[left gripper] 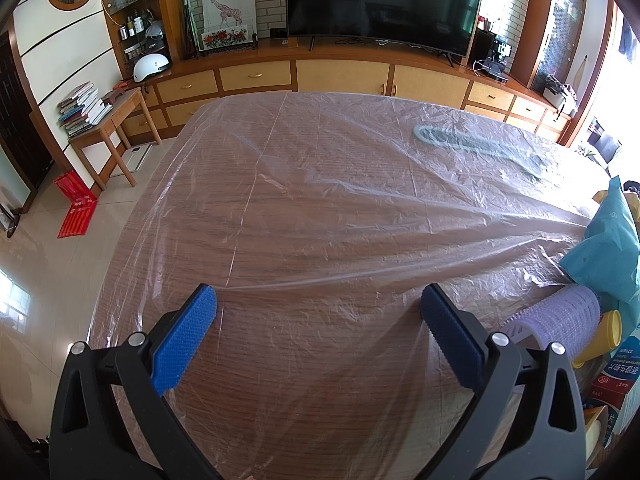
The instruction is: Collect trash
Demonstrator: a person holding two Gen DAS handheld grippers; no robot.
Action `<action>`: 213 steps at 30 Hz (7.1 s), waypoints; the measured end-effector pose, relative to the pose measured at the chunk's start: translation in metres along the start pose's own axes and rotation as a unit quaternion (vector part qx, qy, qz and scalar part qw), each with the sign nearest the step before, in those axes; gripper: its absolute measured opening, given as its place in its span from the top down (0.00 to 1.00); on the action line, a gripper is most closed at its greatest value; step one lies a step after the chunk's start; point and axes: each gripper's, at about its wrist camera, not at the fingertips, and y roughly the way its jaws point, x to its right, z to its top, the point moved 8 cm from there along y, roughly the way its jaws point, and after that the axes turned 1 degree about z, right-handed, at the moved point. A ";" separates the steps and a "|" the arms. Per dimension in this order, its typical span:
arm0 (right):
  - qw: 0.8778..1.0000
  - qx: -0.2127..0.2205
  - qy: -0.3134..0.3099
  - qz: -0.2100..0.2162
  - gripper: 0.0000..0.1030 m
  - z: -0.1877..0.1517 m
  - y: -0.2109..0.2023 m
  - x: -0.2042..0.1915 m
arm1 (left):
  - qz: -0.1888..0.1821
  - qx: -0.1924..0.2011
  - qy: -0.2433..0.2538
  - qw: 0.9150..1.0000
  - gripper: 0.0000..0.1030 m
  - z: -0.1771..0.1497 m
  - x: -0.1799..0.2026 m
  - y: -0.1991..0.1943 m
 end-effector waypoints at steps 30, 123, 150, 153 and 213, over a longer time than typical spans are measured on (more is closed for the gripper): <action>1.000 0.000 0.000 0.000 0.04 -0.001 0.000 0.001 | 0.000 0.000 0.000 1.000 0.01 0.000 0.000 0.000; 0.958 -0.066 -0.274 0.050 0.30 0.041 -0.002 -0.172 | -0.128 -0.129 0.023 0.983 0.14 -0.018 0.092 -0.027; 0.974 -0.005 -0.077 0.214 0.47 0.047 -0.098 -0.150 | -0.157 -0.039 0.044 0.986 0.25 -0.009 0.080 -0.085; 0.969 0.004 -0.061 0.238 0.47 0.035 -0.122 -0.150 | -0.173 -0.025 0.044 0.984 0.25 -0.014 0.080 -0.102; 0.939 -0.193 -0.093 0.267 0.47 -0.276 -0.154 -0.223 | -0.222 -0.102 0.225 0.943 0.24 -0.269 0.132 -0.166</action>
